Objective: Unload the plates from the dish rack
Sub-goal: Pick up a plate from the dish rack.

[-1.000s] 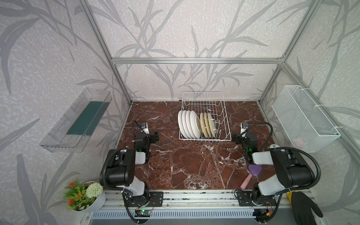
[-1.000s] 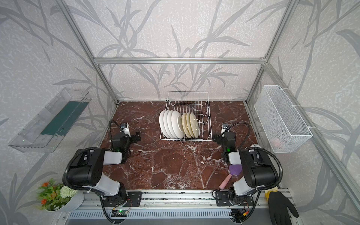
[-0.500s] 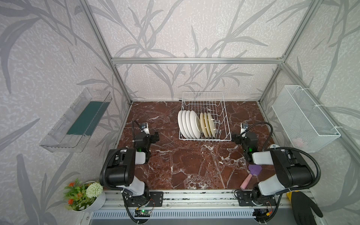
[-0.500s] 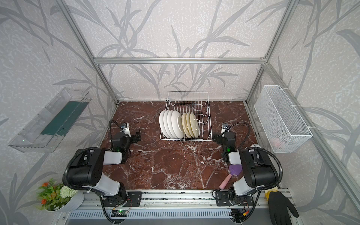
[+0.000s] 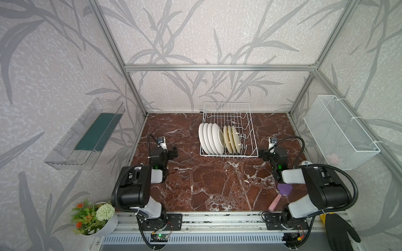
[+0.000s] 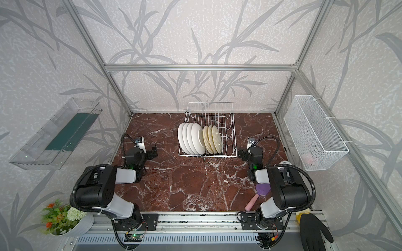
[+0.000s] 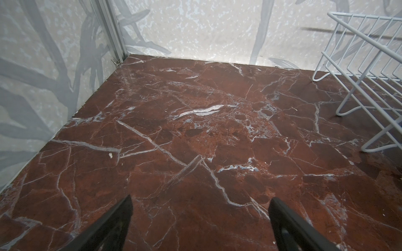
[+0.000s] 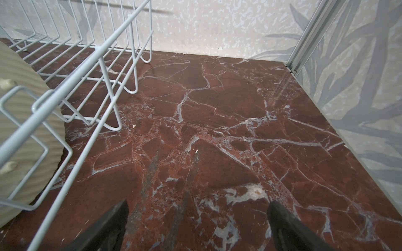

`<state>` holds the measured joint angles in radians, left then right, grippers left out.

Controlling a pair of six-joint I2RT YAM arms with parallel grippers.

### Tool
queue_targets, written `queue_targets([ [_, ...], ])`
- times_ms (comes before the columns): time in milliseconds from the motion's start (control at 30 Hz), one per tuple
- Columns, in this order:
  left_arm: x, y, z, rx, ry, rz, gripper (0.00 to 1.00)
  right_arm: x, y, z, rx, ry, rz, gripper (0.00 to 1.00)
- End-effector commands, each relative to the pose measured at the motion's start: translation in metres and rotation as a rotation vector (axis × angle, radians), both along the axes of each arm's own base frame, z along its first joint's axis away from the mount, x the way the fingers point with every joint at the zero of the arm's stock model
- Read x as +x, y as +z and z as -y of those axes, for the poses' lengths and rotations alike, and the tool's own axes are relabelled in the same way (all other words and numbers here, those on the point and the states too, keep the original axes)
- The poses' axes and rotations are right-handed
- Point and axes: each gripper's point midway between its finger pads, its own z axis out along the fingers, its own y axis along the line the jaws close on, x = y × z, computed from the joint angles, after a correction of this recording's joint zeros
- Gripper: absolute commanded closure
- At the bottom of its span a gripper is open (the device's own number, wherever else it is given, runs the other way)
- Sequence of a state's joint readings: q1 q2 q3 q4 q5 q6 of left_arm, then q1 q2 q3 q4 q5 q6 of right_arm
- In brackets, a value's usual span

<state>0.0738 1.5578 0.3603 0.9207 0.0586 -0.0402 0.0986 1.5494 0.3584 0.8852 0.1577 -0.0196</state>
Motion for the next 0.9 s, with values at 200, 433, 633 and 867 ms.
queue_targets([
  [200,0.006,0.008,-0.008,0.011,0.037,0.023,0.01,0.006,0.013,0.001,-0.004,-0.012,0.035,0.01],
  [433,0.006,0.008,-0.009,0.011,0.039,0.026,0.01,0.006,0.012,0.000,-0.006,-0.009,0.033,0.01],
  [633,0.003,0.013,-0.007,0.016,0.029,0.056,0.01,0.003,0.018,0.002,-0.004,-0.020,0.055,0.01],
  [867,-0.009,0.041,-0.004,0.025,0.028,0.077,0.01,-0.006,0.050,0.009,-0.002,-0.060,0.087,0.01],
])
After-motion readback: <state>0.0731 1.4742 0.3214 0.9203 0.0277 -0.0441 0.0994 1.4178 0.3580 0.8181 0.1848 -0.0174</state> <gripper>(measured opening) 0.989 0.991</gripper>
